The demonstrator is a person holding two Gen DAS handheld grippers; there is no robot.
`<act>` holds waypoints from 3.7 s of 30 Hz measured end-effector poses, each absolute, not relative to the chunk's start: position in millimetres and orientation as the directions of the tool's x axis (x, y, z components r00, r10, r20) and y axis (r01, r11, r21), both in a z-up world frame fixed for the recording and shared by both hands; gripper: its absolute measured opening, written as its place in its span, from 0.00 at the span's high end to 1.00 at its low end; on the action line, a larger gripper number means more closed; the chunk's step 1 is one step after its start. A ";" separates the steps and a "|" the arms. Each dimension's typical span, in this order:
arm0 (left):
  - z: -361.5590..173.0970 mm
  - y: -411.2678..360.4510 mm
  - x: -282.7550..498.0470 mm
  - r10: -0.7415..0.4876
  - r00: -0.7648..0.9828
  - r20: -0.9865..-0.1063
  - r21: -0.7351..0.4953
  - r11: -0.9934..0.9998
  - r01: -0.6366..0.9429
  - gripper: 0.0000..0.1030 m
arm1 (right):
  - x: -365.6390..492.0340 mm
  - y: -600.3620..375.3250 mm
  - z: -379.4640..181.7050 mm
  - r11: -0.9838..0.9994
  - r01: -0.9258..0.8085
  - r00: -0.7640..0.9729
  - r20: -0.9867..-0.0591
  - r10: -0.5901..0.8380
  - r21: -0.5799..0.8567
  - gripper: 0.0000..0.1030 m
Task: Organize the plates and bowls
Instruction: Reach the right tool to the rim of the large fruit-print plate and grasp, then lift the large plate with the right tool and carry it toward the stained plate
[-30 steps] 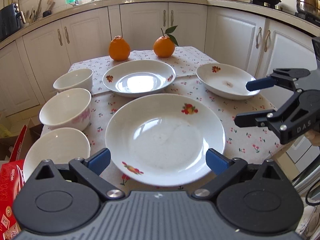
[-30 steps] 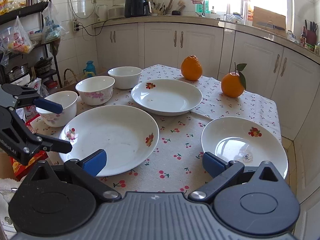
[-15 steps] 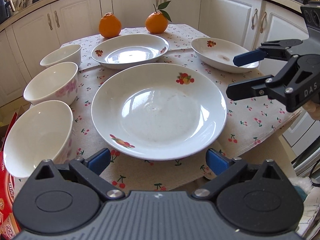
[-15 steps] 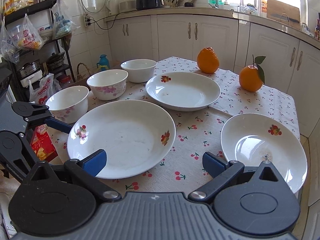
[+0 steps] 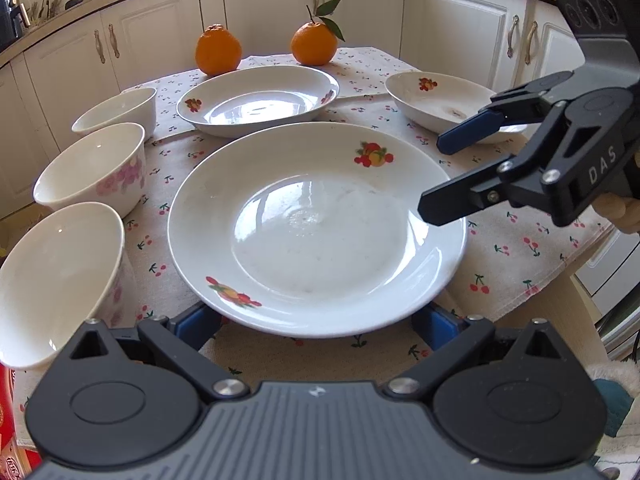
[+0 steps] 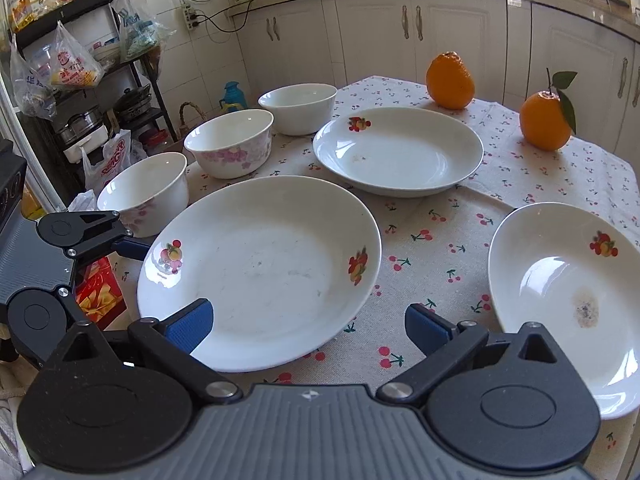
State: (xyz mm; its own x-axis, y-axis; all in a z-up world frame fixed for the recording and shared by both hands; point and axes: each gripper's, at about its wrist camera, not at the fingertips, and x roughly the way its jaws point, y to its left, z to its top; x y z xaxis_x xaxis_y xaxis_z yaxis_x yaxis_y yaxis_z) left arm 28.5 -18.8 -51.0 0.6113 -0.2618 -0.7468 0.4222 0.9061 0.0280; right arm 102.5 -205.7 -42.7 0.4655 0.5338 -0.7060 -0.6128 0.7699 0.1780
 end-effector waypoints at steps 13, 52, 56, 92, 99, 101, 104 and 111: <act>-51.9 -18.5 36.8 -0.255 0.594 -0.763 0.000 0.919 0.395 0.00 | 111.5 -196.1 -55.9 0.762 -0.618 0.406 -0.750 0.521 0.195 0.00; -51.2 -22.1 38.7 -0.259 0.607 -0.751 0.009 0.916 0.402 0.01 | 207.5 -178.1 -58.4 0.618 -0.636 0.179 -0.690 0.701 0.463 0.06; -51.1 -21.8 38.6 -0.261 0.606 -0.751 0.008 0.915 0.403 0.01 | 206.7 -178.4 -56.3 0.604 -0.631 0.163 -0.678 0.716 0.486 0.07; -51.4 -21.2 47.0 -0.357 0.569 -0.741 -0.023 0.860 0.510 0.03 | 192.4 -191.6 -52.9 0.645 -0.660 0.218 -0.722 0.656 0.387 0.02; -46.9 -19.5 49.0 -0.369 0.561 -0.741 -0.039 0.858 0.513 0.02 | 192.2 -193.9 -48.6 0.644 -0.653 0.219 -0.714 0.665 0.399 0.02; -43.7 -20.9 49.4 -0.367 0.566 -0.738 -0.028 0.855 0.518 0.03 | 191.5 -195.3 -46.0 0.646 -0.654 0.227 -0.713 0.663 0.392 0.02; -38.4 -23.7 51.6 -0.367 0.571 -0.735 -0.015 0.849 0.527 0.03 | 191.8 -200.2 -41.4 0.646 -0.655 0.237 -0.705 0.668 0.391 0.01; -26.7 -35.5 60.8 -0.392 0.564 -0.727 -0.018 0.831 0.555 0.02 | 190.9 -218.5 -29.0 0.669 -0.639 0.285 -0.691 0.664 0.379 0.01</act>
State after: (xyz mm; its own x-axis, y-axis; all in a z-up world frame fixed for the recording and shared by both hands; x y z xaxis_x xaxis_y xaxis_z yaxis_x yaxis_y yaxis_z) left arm 60.8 -35.5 -26.7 0.5635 -0.3922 -0.7271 0.5555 0.8313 -0.0179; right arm 190.9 -218.5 -29.0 0.2853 0.6640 -0.6912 -0.6394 0.6691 0.3788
